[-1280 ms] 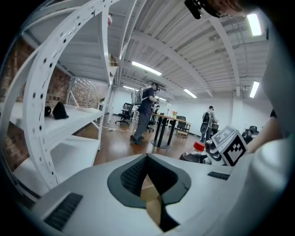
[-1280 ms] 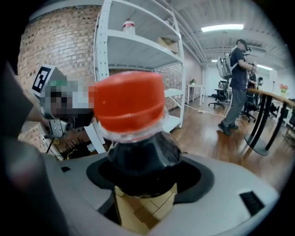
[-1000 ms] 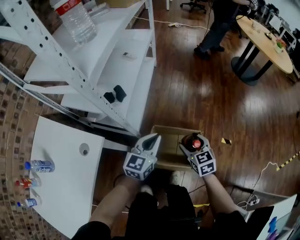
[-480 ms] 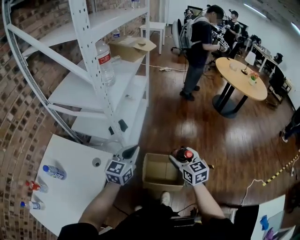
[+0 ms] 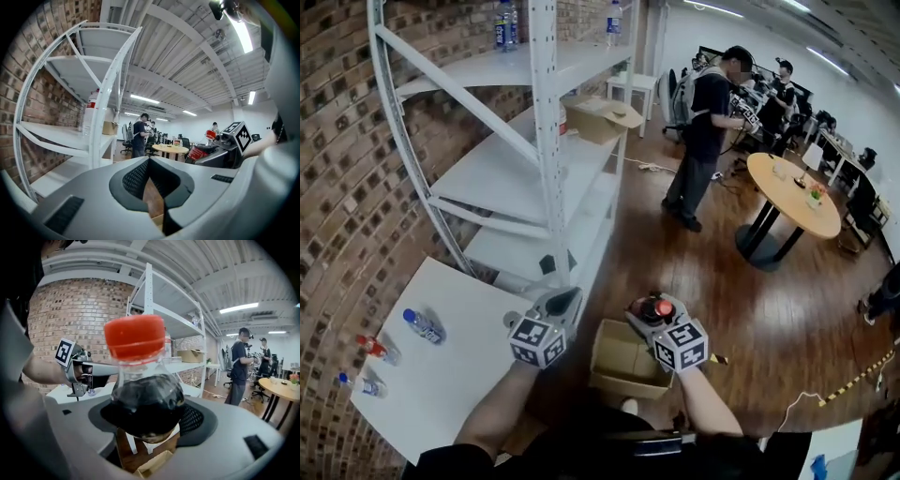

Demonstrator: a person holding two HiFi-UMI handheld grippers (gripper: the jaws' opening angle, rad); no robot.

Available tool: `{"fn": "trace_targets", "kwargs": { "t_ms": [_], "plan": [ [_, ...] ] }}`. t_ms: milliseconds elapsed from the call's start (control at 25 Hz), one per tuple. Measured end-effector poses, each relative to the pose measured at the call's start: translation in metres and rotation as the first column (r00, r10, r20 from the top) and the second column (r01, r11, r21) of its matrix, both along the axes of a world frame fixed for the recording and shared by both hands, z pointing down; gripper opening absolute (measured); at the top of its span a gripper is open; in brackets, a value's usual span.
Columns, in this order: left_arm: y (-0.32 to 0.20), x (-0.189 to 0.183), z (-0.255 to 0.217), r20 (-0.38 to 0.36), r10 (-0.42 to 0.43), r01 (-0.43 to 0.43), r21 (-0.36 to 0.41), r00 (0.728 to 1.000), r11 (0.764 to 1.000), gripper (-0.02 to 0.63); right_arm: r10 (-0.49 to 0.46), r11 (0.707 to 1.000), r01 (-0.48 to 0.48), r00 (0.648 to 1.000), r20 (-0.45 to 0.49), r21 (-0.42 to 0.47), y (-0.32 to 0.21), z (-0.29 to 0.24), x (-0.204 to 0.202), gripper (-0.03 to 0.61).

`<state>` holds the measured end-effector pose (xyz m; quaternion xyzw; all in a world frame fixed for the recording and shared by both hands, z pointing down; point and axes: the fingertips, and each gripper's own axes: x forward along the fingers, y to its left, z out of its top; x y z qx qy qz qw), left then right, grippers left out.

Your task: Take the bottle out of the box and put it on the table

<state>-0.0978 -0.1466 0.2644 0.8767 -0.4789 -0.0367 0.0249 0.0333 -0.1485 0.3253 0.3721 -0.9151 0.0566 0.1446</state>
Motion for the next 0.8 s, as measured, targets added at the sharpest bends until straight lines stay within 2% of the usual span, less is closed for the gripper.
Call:
{"fn": "trace_targets", "kwargs": {
  "t_ms": [200, 280, 360, 480, 560, 680, 800],
  "plan": [
    [0.029, -0.073, 0.003, 0.041, -0.170, 0.170, 0.001, 0.985, 0.985, 0.004, -0.198, 0.980, 0.197, 0.980, 0.028, 0.011, 0.006, -0.007, -0.087, 0.328],
    [0.044, -0.106, 0.001, 0.055, -0.261, 0.261, 0.008, 0.964, 0.965, 0.004, -0.299, 0.954, 0.299, 0.954, 0.029, 0.011, 0.014, -0.008, -0.127, 0.328],
    [0.067, -0.143, -0.003, 0.059, -0.377, 0.376, 0.017, 0.924, 0.926, 0.005, -0.421, 0.907, 0.421, 0.907, 0.014, 0.013, 0.026, -0.007, -0.170, 0.328],
    [0.114, -0.196, -0.003, 0.047, -0.548, 0.548, 0.013, 0.835, 0.836, 0.004, -0.584, 0.812, 0.584, 0.812, -0.002, 0.023, 0.045, -0.003, -0.230, 0.327],
    [0.148, -0.228, -0.002, 0.056, -0.641, 0.642, 0.009, 0.765, 0.767, 0.004, -0.660, 0.751, 0.660, 0.751, 0.010, 0.021, 0.063, -0.005, -0.265, 0.328],
    [0.206, -0.267, -0.002, 0.057, -0.769, 0.770, 0.002, 0.636, 0.637, 0.004, -0.770, 0.638, 0.770, 0.638, 0.023, 0.014, 0.102, -0.006, -0.312, 0.328],
    [0.262, -0.285, 0.001, 0.060, -0.857, 0.859, -0.016, 0.513, 0.513, 0.004, -0.854, 0.519, 0.855, 0.519, 0.032, -0.003, 0.142, -0.002, -0.352, 0.328]
  ]
}}
